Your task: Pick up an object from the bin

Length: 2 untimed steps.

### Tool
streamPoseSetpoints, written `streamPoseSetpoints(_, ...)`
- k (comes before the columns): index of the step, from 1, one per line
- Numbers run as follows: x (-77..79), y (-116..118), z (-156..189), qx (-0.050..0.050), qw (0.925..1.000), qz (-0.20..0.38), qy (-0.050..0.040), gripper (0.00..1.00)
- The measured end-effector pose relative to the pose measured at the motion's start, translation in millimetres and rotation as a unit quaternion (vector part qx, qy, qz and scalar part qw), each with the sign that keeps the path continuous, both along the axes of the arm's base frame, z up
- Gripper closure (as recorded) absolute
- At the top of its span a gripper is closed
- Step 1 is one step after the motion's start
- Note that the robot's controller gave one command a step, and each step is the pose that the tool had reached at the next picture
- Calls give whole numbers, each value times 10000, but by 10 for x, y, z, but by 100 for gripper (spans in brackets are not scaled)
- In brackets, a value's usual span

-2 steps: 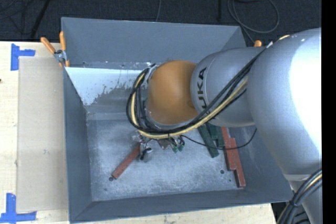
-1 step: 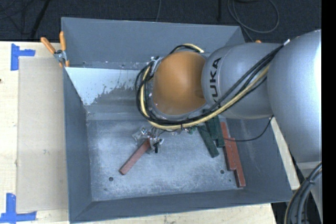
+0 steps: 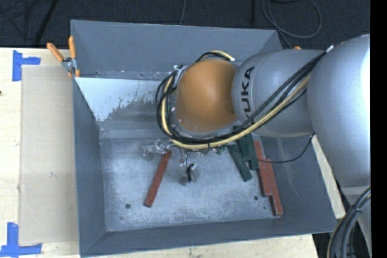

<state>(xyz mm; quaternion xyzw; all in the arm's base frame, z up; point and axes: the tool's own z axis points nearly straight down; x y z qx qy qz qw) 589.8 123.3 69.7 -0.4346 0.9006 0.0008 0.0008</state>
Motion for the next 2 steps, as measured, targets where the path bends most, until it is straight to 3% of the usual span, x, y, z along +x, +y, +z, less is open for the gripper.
streamPoseSetpoints(1, 2, -1, 5, 2, 10000, -10, -1, 100)
streamPoseSetpoints(2, 318, 136, 1965, 3, 9931, 1173, -50, 100)
